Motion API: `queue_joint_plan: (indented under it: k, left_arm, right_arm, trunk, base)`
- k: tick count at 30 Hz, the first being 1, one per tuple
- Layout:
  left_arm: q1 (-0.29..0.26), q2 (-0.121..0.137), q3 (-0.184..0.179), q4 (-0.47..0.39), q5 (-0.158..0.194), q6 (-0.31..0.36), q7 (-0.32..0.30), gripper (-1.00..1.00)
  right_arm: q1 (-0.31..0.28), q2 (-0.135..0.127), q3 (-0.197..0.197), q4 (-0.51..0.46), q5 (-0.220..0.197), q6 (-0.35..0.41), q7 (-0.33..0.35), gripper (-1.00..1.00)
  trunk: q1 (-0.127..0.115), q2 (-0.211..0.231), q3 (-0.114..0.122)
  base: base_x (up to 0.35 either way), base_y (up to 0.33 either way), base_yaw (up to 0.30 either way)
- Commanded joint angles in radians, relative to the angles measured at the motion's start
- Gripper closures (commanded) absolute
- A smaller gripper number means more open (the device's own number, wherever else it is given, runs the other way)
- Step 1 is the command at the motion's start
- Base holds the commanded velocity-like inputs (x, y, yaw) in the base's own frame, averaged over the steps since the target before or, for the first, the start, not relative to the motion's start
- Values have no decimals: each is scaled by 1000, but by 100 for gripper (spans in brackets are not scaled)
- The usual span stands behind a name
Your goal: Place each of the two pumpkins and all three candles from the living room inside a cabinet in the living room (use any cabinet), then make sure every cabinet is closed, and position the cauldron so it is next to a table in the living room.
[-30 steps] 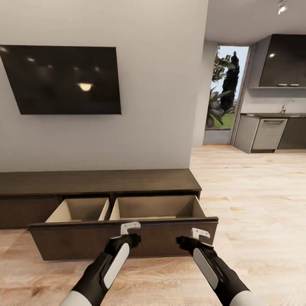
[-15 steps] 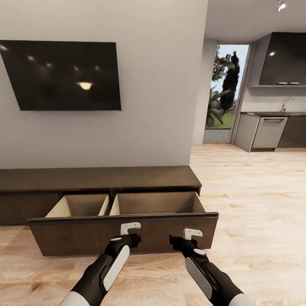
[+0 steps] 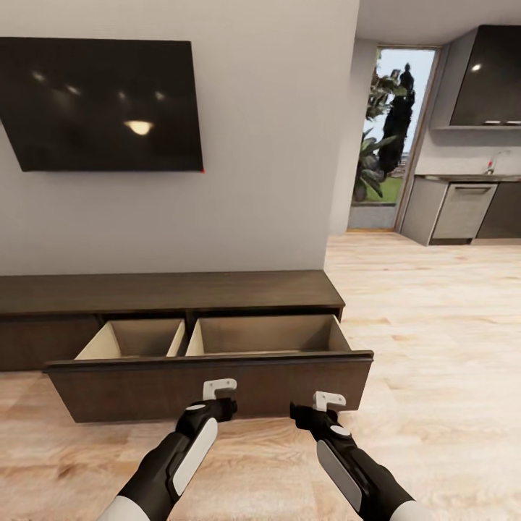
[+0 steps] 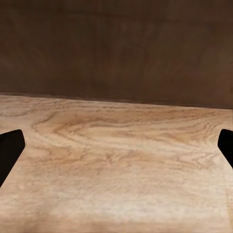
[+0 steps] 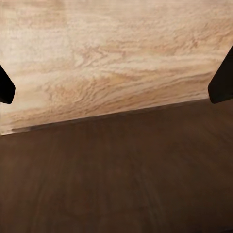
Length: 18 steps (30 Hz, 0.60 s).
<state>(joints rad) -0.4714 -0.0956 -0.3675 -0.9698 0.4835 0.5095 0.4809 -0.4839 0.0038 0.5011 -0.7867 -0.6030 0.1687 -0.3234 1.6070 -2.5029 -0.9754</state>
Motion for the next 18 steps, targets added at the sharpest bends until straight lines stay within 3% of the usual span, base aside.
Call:
queue_joint_plan:
  k: [1,13,16,18]
  left_arm:
    - [-1,4,-3,-1,11,1,10,-100]
    - [0,10,-7,-1,11,-6,10,-100]
    - [0,11,-14,0,8,-68,10,-100]
    - [0,11,-28,21,-18,-121,10,-100]
  right_arm:
    - [-1,-1,4,-2,-6,3,-8,-100]
    - [-1,0,4,0,-6,3,-8,-100]
    - [-1,0,4,0,-5,-4,-9,-100]
    - [-1,-1,5,0,-5,-33,-9,-100]
  trunk:
    - [0,-1,-5]
    - [6,-4,-51]
    - [6,-4,-59]
    - [6,-4,-59]
  base:
    - [0,0,0]
    - [0,0,0]
    - [0,0,0]
    - [0,0,0]
